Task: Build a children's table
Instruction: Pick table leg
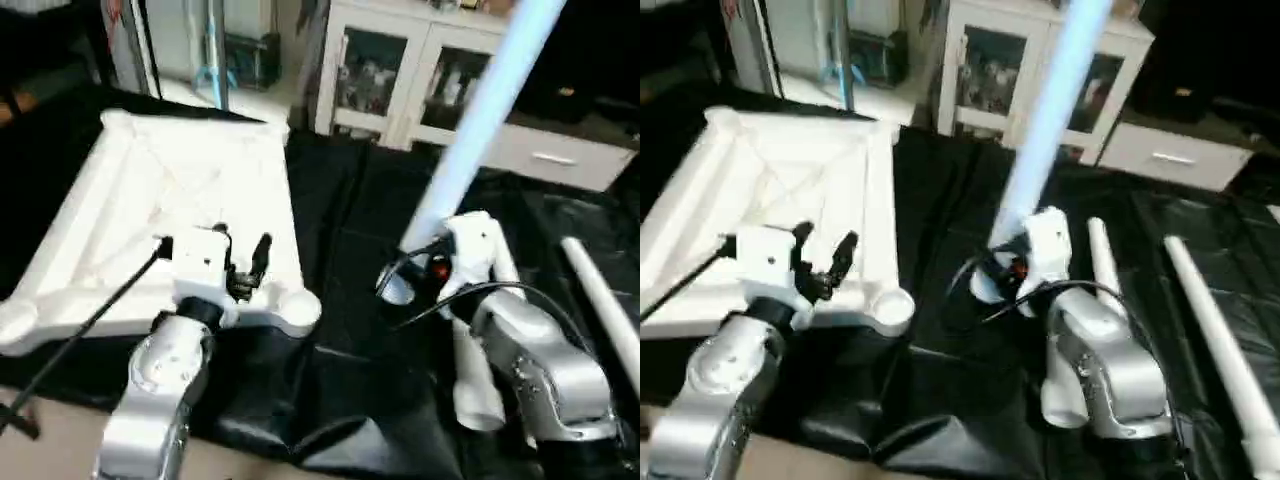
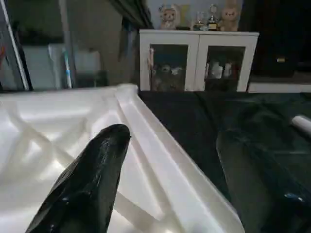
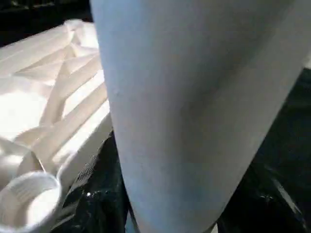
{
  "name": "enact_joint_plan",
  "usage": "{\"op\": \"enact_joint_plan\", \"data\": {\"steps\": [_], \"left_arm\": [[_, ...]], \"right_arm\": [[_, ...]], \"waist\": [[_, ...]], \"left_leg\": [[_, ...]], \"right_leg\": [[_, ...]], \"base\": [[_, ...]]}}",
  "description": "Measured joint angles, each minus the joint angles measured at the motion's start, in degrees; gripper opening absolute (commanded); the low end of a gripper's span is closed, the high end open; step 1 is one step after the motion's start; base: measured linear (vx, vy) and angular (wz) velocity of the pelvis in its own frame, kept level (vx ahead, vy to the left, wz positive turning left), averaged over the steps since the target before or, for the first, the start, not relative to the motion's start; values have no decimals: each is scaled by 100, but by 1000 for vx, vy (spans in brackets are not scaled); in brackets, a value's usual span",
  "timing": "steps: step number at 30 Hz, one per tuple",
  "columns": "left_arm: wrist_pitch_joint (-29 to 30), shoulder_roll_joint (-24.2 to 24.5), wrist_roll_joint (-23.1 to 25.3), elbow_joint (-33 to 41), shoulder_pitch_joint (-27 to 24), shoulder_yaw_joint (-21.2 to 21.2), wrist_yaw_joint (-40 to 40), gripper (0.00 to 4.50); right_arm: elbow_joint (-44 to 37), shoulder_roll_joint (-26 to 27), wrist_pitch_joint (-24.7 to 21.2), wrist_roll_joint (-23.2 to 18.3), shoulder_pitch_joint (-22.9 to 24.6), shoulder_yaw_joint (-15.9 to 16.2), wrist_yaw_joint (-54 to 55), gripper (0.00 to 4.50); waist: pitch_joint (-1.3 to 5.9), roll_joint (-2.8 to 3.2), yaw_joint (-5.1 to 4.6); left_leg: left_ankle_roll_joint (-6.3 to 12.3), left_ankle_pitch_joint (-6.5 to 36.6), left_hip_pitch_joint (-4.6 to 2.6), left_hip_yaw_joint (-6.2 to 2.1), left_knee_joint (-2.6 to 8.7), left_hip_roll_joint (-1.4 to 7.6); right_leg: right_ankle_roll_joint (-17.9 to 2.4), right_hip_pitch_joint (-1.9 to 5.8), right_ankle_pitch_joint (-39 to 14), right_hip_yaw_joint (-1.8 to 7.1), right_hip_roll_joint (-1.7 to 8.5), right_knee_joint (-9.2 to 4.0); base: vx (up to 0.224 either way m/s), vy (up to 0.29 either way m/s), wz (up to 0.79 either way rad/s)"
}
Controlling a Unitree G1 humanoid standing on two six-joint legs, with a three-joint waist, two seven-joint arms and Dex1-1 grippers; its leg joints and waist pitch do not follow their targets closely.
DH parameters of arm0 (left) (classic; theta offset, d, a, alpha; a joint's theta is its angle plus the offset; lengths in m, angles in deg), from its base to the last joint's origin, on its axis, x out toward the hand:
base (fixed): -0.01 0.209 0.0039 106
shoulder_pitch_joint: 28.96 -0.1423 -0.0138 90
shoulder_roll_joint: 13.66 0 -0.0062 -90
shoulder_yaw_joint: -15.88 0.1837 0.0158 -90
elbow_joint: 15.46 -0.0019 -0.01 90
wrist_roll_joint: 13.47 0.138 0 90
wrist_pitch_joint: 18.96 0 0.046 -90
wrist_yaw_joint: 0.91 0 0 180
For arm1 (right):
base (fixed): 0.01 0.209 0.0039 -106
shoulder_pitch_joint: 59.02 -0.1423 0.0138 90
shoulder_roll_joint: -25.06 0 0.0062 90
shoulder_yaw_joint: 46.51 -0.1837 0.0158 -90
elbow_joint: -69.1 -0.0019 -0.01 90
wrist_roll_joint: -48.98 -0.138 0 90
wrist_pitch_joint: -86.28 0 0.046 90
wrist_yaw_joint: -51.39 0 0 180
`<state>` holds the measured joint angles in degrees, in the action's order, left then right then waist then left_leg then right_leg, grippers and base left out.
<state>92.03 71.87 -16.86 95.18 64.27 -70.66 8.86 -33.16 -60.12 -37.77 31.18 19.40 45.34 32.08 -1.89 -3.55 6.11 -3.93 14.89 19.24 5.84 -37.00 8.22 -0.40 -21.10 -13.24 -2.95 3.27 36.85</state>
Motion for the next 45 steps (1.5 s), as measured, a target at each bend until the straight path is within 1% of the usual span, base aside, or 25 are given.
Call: {"op": "enact_joint_plan", "data": {"steps": [1,2,3,4,5,7,8,9,12,13,14,15,18,20,24,26,28,31,32,33,36,39,42,44,45], "left_arm": [[-6,113,-24,-100,31,-19,129,331],[-4,169,-31,-192,30,-34,219,331],[16,230,-93,-291,37,-86,369,331],[38,267,-165,-343,42,-118,494,359],[62,354,-260,-414,69,-113,668,359],[118,583,-486,-638,210,-113,1156,366],[135,754,-596,-782,314,-98,1457,376],[140,911,-708,-964,436,-104,1790,403],[119,1067,-950,-1355,612,-84,2437,409],[110,1095,-1018,-1491,672,-68,2631,419],[96,1196,-1096,-1730,808,9,2977,419],[95,1380,-1149,-2007,938,98,3350,446],[121,1811,-1258,-2672,1302,198,4256,449],[133,2010,-1279,-2798,1416,198,4596,450],[203,2551,-1286,-2963,1516,358,5401,450],[263,2685,-1290,-3069,1555,359,5619,450],[260,2771,-1308,-3170,1575,376,5871,413],[186,2806,-1304,-3345,1581,428,6070,409],[85,2780,-1264,-3432,1598,451,6060,400],[-6,2752,-1221,-3536,1651,487,6036,373],[-301,2638,-1027,-3828,1837,544,5908,364],[-521,2597,-880,-4116,1984,575,5833,324],[-674,2616,-725,-4464,2154,670,5912,317],[-743,2642,-657,-4579,2189,765,6025,286],[-759,2663,-625,-4634,2202,834,6127,280]], "right_arm": [[-91,38,-7,-18,14,36,4,188],[-144,49,-9,-38,14,43,6,188],[-196,35,-27,-59,36,19,32,188],[-251,32,-51,-60,57,-3,55,188],[-337,24,-76,-61,75,-25,82,188],[-588,-106,-76,-57,107,-43,125,188],[-663,-173,-77,-56,121,-73,126,188],[-732,-246,-77,-57,151,-149,124,188],[-787,-362,-77,-56,183,-270,46,188],[-789,-406,-77,-58,206,-263,-13,188],[-796,-507,-96,-71,238,-258,-123,188],[-803,-646,-168,-110,243,-240,-270,188],[-971,-1032,-418,-315,244,-240,-618,188],[-1051,-1186,-466,-421,241,-243,-782,188],[-1182,-1626,-619,-609,241,-234,-1296,188],[-1184,-1742,-650,-647,240,-252,-1465,188],[-1184,-1884,-662,-692,231,-249,-1634,188],[-1184,-1955,-678,-738,174,-247,-1761,188],[-1178,-1957,-679,-739,143,-244,-1777,188],[-1177,-1963,-679,-739,99,-244,-1807,188],[-1174,-1977,-679,-741,55,-225,-1831,188],[-1173,-1978,-685,-744,58,-199,-1839,188],[-1180,-1979,-704,-754,78,-188,-1840,188],[-1186,-1979,-710,-754,92,-184,-1846,188],[-1197,-1980,-716,-754,107,-183,-1848,188]], "waist": [[1,5,-6],[-1,26,-20],[-5,56,-43],[-10,65,-57],[-20,85,-82],[-59,154,-135],[-73,177,-157],[-81,204,-189],[-78,248,-297],[-78,248,-310],[-78,243,-321],[-78,243,-336],[-78,236,-410],[-75,232,-431],[-78,220,-430],[-77,208,-430],[-80,194,-420],[-84,168,-413],[-87,160,-412],[-94,147,-412],[-102,122,-405],[-106,115,-413],[-107,118,-412],[-108,121,-413],[-109,121,-413]], "left_leg": [[1,-1,16,7,-10,-8],[4,-3,55,13,-20,-21],[10,-5,88,11,-32,-27],[10,-5,88,14,-30,-27],[11,-5,88,13,-31,-25],[-27,1,78,23,-4,-21],[-31,-16,77,34,11,-22],[-39,-31,69,45,25,-19],[-26,-61,45,105,57,29],[-28,-74,36,118,74,37],[-31,-82,30,126,81,45],[-31,-94,26,141,97,59],[-30,-175,22,166,145,73],[-31,-181,17,174,152,77],[-23,-177,22,192,153,80],[-20,-175,22,198,153,81],[-19,-176,21,217,153,88],[-17,-179,21,249,153,110],[-17,-179,21,251,153,112],[-18,-180,21,254,153,116],[-21,-183,18,266,153,128],[-21,-182,26,268,153,130],[-21,-182,25,269,153,131],[-21,-182,23,270,153,132],[-21,-182,23,271,153,132]], "right_leg": [[35,-41,28,22,2,-7],[81,-74,64,44,5,-7],[101,-89,77,58,7,-23],[97,-88,85,61,6,-32],[85,-83,81,58,6,-38],[51,-73,99,62,5,-69],[47,-70,111,71,6,-73],[41,-64,122,77,6,-71],[17,-60,142,70,7,-67],[5,-60,149,68,6,-67],[0,-60,153,65,4,-66],[4,-67,152,64,0,-64],[1,-82,161,63,-4,-64],[-26,-83,177,63,-4,-64],[-28,-88,177,68,-3,-70],[-28,-88,177,70,-2,-72],[-28,-88,177,70,3,-73],[-28,-88,177,67,4,-73],[-28,-88,177,68,4,-72],[-28,-88,177,66,4,-73],[-28,-89,177,62,4,-75],[-29,-96,175,60,4,-76],[-30,-97,175,60,4,-76],[-30,-97,175,61,4,-76],[-30,-97,175,61,4,-76]], "base": [[99,45,-1],[64,41,5],[0,0,0],[0,0,0],[0,0,0],[0,0,0],[-82,-4,-4],[-89,-16,-3],[-49,-14,-1],[0,0,0],[0,0,0],[0,0,0],[0,0,0],[0,0,0],[0,0,0],[0,0,0],[0,0,0],[0,0,0],[0,0,0],[0,0,0],[0,0,0],[0,0,0],[0,0,0],[0,0,0],[0,0,0]]}}
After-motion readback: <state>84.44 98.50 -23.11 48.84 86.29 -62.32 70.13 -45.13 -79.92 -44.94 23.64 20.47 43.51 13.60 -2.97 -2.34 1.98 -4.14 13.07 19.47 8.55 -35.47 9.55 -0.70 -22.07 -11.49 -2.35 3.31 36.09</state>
